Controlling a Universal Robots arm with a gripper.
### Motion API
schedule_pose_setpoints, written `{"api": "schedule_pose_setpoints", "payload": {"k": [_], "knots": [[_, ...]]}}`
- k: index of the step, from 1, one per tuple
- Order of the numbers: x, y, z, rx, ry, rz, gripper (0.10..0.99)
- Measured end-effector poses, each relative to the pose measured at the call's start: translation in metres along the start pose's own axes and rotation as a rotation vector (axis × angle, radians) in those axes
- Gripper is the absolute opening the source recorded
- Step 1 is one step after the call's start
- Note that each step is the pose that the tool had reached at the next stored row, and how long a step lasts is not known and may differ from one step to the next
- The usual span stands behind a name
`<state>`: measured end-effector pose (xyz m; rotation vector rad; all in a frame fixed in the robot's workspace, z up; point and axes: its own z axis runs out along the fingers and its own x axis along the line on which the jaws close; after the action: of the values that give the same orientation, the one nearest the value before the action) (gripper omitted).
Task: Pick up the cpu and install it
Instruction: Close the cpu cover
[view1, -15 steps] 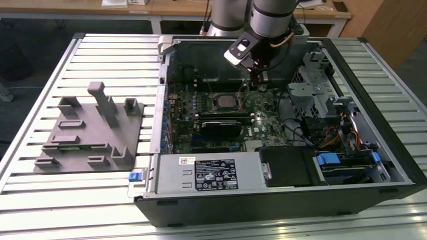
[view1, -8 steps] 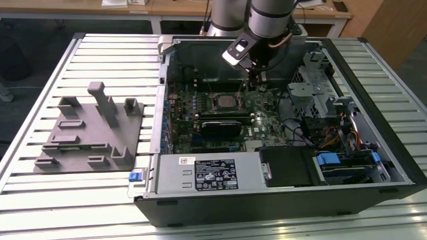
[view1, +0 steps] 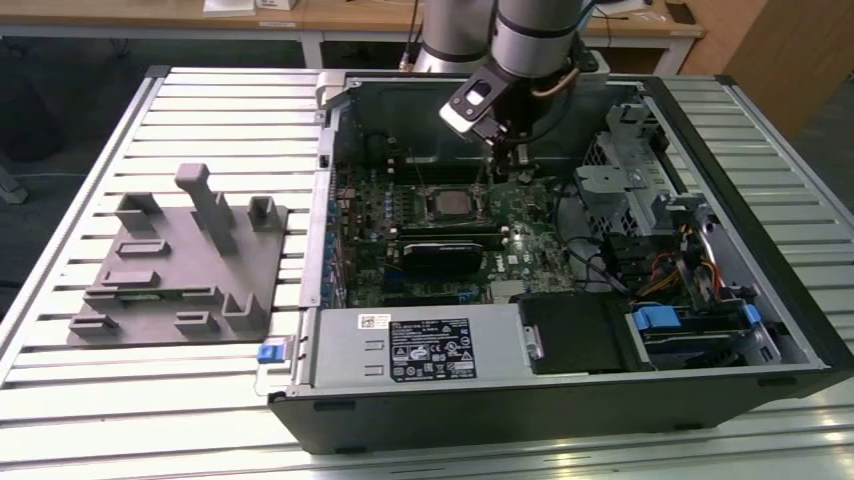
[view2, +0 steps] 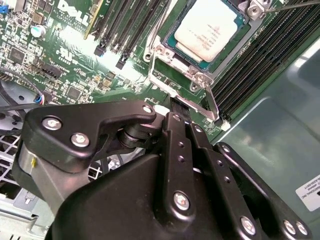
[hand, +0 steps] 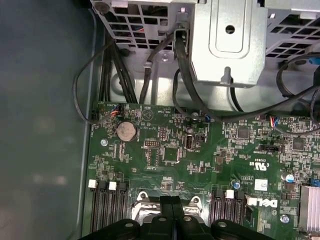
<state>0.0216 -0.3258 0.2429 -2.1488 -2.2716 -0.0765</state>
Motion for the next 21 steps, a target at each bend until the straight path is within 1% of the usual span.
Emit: {"api": "schedule_pose_setpoints", "payload": {"k": [7, 21], "knots": [[0.0000, -0.0031, 0.0028, 0.000, 0.0000, 0.000, 0.106], [0.0003, -0.0123, 0.0087, 0.000, 0.0000, 0.000, 0.106]]}}
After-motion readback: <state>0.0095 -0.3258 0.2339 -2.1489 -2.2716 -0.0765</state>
